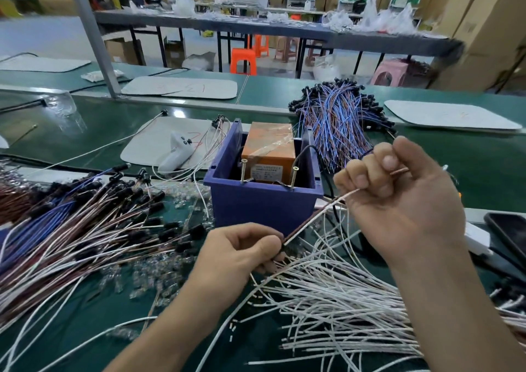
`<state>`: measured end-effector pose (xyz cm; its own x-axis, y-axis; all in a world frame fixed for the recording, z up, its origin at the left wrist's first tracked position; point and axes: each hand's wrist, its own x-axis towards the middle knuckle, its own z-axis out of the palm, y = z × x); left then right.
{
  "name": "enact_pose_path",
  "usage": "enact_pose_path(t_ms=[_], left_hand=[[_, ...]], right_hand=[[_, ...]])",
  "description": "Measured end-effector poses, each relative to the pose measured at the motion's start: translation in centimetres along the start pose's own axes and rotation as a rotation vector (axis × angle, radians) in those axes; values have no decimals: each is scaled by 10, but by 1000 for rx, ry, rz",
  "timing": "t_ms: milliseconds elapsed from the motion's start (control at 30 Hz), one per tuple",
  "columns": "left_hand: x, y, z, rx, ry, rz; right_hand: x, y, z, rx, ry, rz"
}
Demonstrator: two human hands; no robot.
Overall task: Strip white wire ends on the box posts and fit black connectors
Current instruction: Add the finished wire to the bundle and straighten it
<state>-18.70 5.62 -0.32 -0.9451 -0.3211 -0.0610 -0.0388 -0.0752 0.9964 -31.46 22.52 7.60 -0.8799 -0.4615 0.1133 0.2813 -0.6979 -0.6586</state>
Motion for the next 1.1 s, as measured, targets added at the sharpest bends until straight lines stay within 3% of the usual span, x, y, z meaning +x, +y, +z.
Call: enact_pose_path(t_ms=[233, 367, 533, 667, 767, 833, 900, 967, 1000, 1100], left_hand=[[10, -9, -12, -51, 151, -51], [17, -14, -17, 78, 179, -19], [15, -21, -17, 174, 196, 20], [14, -22, -17, 176, 170, 31], [13, -20, -15, 140, 166, 30], [12, -18, -12, 83, 146, 29], [11, -15, -9, 37, 120, 31], [11, -14, -8, 28, 103, 42], [10, -14, -8, 35, 97, 50], [9, -15, -7, 21, 95, 83]], right_hand=[[14, -34, -35, -225, 284, 117], [20, -38, -54, -617, 502, 63], [15, -23, -47, -1364, 673, -415], [1, -21, -25, -1528, 686, -895], [-12, -25, -7, -1694, 608, -1046], [-21, -24, -1, -1677, 298, -866], [-32, -6, 3, -1602, -33, -411], [-44, 26, -3, -1624, -238, -63], [-49, 42, -8, -1637, -262, -8], [-59, 73, -21, -1602, -170, -71]])
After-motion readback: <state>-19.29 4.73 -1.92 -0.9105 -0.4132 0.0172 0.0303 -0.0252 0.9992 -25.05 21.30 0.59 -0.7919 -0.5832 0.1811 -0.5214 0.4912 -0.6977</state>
